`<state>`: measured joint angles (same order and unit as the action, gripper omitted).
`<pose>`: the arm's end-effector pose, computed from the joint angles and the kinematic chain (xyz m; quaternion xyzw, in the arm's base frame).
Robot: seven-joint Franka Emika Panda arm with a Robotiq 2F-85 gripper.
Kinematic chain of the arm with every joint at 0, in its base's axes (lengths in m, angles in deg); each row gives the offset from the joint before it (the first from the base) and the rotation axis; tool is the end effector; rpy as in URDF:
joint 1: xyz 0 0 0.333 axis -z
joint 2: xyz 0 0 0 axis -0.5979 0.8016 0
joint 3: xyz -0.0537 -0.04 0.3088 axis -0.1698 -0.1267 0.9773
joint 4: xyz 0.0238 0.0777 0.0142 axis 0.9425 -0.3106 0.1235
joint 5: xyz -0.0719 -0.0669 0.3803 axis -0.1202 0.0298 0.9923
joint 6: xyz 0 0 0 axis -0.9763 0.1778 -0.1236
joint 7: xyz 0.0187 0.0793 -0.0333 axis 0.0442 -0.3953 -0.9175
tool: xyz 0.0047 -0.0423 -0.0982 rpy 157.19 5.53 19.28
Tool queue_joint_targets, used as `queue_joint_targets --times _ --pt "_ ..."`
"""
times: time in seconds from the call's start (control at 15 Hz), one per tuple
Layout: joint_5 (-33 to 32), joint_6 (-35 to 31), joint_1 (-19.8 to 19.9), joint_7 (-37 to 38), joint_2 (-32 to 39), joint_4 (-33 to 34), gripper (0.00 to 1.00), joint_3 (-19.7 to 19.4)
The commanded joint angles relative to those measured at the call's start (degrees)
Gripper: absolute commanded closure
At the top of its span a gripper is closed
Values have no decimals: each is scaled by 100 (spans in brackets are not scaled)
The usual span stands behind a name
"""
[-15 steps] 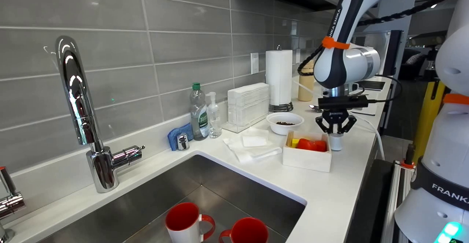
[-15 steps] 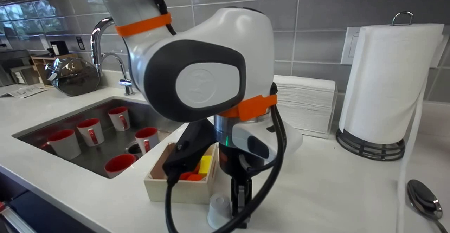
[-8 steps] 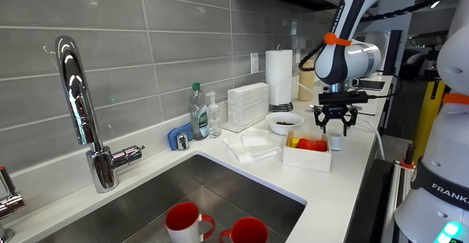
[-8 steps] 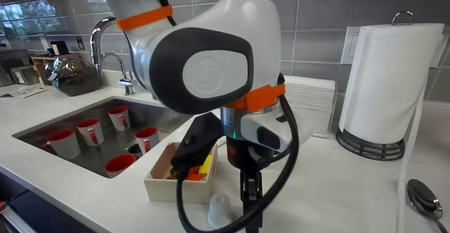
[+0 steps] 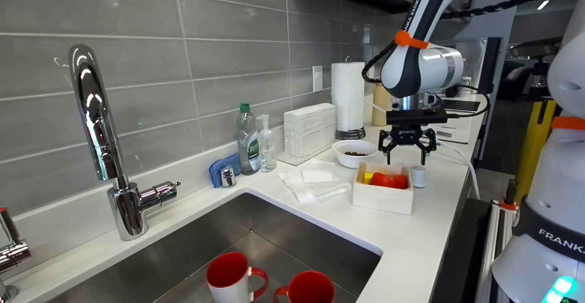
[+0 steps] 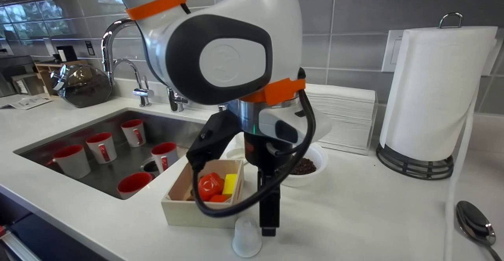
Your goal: Pour the contents in the bowl into the other bowl
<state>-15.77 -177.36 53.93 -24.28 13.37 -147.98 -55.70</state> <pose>0.3110 -0.2314 0.2085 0.8493 -0.5263 -0.0281 0.0295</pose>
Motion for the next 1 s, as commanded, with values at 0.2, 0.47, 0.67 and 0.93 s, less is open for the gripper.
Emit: queue_joint_targets --times 0.2,0.47,0.67,0.93 --pt "-158 993 80 135 -383 5 0 88" --pt "-134 1282 126 169 -456 6 0 128" --pt "-207 1190 151 278 -378 9 0 125" --pt "-271 1122 179 385 -274 6 0 112"
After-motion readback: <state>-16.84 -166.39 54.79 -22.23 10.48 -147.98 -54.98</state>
